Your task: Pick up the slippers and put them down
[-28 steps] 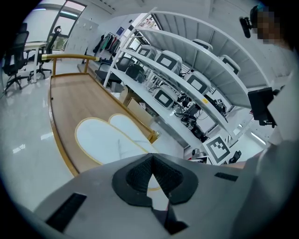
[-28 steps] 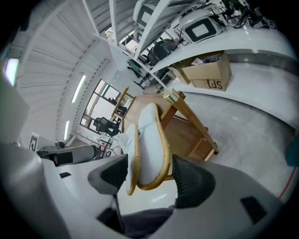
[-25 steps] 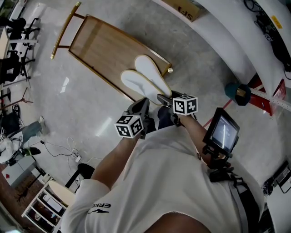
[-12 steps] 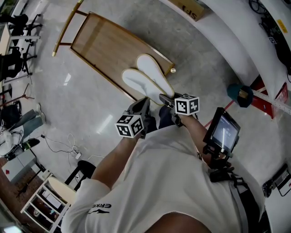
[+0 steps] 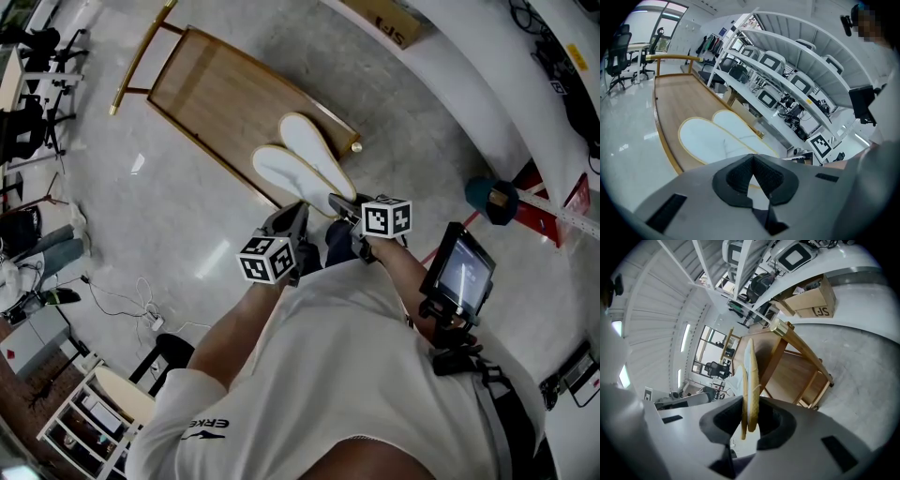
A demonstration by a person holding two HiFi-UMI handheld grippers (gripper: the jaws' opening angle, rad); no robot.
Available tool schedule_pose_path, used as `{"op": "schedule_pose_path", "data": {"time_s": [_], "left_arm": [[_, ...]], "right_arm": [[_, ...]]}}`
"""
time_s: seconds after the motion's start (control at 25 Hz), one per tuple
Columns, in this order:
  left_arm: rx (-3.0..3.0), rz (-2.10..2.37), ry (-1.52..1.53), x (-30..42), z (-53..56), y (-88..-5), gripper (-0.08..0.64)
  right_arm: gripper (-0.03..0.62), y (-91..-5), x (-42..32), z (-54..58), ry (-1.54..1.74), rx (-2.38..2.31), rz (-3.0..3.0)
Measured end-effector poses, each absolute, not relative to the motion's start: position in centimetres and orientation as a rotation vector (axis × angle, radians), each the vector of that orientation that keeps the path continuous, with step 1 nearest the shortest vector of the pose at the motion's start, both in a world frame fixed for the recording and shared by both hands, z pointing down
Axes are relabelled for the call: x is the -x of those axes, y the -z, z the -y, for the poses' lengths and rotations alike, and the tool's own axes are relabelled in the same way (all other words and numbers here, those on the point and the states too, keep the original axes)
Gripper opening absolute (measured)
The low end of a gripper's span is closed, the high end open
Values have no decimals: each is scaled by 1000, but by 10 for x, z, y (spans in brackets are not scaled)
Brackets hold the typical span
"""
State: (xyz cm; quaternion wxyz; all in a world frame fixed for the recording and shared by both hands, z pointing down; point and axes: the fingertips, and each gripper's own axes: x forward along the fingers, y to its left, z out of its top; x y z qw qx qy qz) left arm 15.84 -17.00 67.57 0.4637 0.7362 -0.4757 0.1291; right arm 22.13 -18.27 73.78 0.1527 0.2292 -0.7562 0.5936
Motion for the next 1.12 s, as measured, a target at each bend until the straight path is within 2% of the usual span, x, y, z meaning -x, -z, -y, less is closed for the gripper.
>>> {"op": "schedule_pose_path", "data": {"time_s": [0.64, 1.12], "left_arm": [[-1847, 1259, -191, -134, 173, -637, 3], [-1945, 1320, 43, -91, 178, -562, 3]], "right_arm": [[63, -681, -204, 199, -1734, -677, 2293], [63, -567, -171, 214, -1691, -800, 2550]]}}
